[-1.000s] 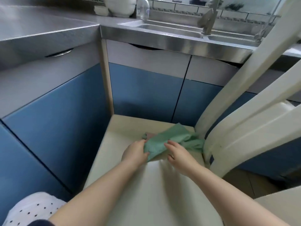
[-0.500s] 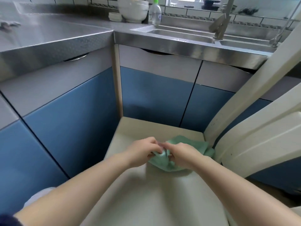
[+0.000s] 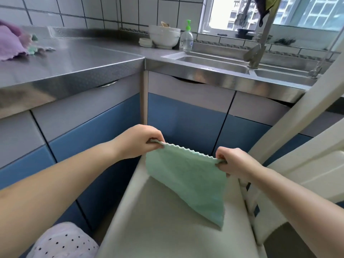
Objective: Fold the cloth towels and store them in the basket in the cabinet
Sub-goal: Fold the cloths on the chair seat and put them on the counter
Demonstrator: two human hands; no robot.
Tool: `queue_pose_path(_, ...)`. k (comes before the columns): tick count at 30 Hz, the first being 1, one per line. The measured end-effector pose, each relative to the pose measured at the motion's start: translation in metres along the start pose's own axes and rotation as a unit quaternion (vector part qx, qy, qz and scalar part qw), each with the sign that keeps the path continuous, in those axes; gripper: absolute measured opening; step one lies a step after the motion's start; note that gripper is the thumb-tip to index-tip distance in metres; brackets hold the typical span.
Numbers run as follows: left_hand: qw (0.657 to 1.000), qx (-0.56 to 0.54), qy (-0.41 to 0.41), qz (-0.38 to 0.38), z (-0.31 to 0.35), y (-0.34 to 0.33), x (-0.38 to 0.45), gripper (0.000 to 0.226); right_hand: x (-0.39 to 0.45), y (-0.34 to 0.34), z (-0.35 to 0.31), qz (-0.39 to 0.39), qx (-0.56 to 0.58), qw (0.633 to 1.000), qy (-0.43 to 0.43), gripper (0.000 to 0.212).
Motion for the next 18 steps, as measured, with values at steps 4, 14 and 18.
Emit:
queue_pose_path(4,0.992,-0.066,0.09,0.066,-0.011,0.023,0.02,0.01,0.01,0.047,0.0,0.117,-0.025,0.993,-0.008,0.019)
queue_pose_path(14,0.962,-0.075,0.063,0.254,0.016,0.085,0.053,0.014,0.003,0.126,-0.013,0.341,-0.021,0.939,0.046,0.014)
queue_pose_path(18,0.974,-0.015,0.007,0.224,0.027,0.061,0.007,0.012,-0.038,0.085,-0.01,0.397,-0.061,0.914,0.06,0.008)
Point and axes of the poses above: each hand's wrist, its own x-axis towards the middle knuckle, its own y-axis out of the back of the hand, z = x × y, the point moved 3 cm from there along x, towards the middle knuckle
